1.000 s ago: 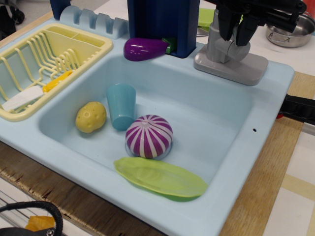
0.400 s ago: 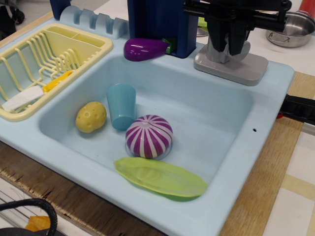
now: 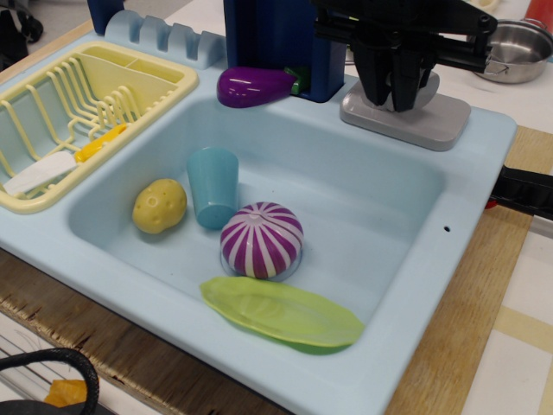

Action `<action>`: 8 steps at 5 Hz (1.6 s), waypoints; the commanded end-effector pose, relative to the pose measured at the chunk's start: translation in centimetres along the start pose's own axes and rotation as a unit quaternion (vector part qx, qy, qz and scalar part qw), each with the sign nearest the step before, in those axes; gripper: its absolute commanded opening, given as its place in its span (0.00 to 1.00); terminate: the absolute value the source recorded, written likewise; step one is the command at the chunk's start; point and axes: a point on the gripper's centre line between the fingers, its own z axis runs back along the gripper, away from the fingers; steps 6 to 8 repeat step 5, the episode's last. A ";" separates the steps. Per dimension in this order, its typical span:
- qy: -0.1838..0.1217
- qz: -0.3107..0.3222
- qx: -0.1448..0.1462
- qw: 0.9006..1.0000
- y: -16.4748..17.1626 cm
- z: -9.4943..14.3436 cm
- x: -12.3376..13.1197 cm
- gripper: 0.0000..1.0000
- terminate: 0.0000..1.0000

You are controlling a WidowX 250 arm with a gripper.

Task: Turn lever vertical to-front

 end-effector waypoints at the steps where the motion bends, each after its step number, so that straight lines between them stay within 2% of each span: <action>1: 0.165 -0.008 -0.010 0.986 0.8 -2.9 -5.5 0.00 0.00; 2: 0.174 0.017 -0.017 0.984 0.8 -3.4 -6.6 0.00 0.00; 3: 0.154 0.022 -0.017 0.988 0.7 -3.5 -6.9 0.00 0.00; 4: 0.154 0.022 -0.017 0.988 0.7 -3.5 -6.9 1.00 0.00; 5: 0.154 0.022 -0.017 0.988 0.7 -3.5 -6.9 1.00 1.00; 8: 0.154 0.022 -0.017 0.988 0.7 -3.5 -6.9 1.00 1.00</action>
